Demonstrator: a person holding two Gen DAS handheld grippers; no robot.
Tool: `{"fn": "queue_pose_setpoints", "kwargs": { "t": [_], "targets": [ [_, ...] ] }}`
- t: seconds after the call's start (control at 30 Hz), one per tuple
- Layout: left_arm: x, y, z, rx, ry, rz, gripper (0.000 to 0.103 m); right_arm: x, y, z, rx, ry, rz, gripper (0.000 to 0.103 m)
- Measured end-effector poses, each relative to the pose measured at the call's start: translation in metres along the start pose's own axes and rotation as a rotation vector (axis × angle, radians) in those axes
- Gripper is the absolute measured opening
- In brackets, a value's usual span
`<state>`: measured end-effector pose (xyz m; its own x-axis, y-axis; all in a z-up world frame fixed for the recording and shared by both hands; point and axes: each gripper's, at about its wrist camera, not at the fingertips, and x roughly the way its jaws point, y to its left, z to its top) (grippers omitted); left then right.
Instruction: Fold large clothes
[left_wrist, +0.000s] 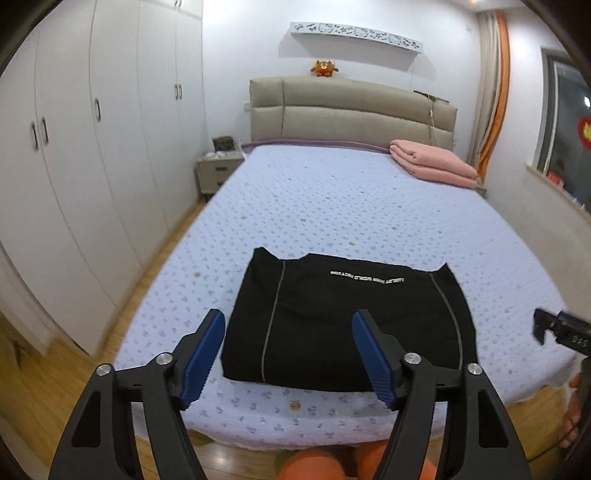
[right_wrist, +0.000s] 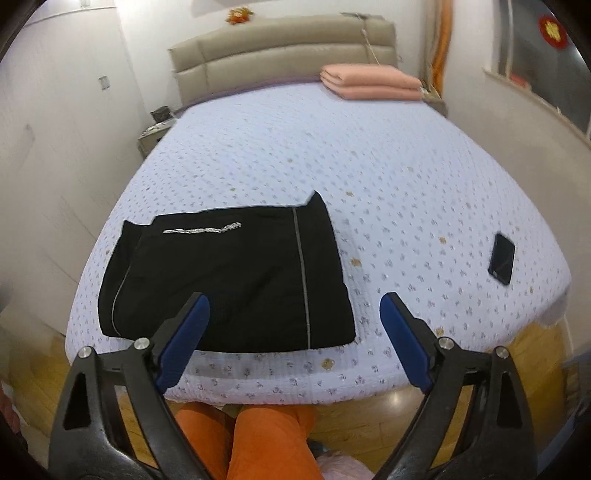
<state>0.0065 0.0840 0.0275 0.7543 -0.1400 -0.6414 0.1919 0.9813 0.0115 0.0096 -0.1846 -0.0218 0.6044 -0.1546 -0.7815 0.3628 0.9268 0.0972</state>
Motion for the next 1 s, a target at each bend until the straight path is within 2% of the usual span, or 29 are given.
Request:
{"fn": "queue_pose_setpoints", "kwargs": {
  "t": [0.1, 0.27, 0.47, 1.0],
  "targets": [
    [-0.006, -0.020, -0.004, 0.062, -0.008, 0.021, 0.076, -0.010, 0.016, -0.003, -0.044, -0.051, -0.026, 0.093],
    [-0.011, -0.045, -0.013, 0.101, -0.015, 0.011, 0.077, -0.012, 0.034, -0.004, -0.092, -0.056, -0.057, 0.093],
    [-0.004, -0.062, -0.023, 0.125, 0.020, -0.009, 0.077, -0.011, 0.037, -0.008, -0.095, -0.050, -0.059, 0.094],
    [0.016, -0.061, -0.034, 0.095, 0.084, -0.012, 0.077, 0.008, 0.045, -0.016, -0.082, 0.004, -0.044, 0.096]
  ]
}}
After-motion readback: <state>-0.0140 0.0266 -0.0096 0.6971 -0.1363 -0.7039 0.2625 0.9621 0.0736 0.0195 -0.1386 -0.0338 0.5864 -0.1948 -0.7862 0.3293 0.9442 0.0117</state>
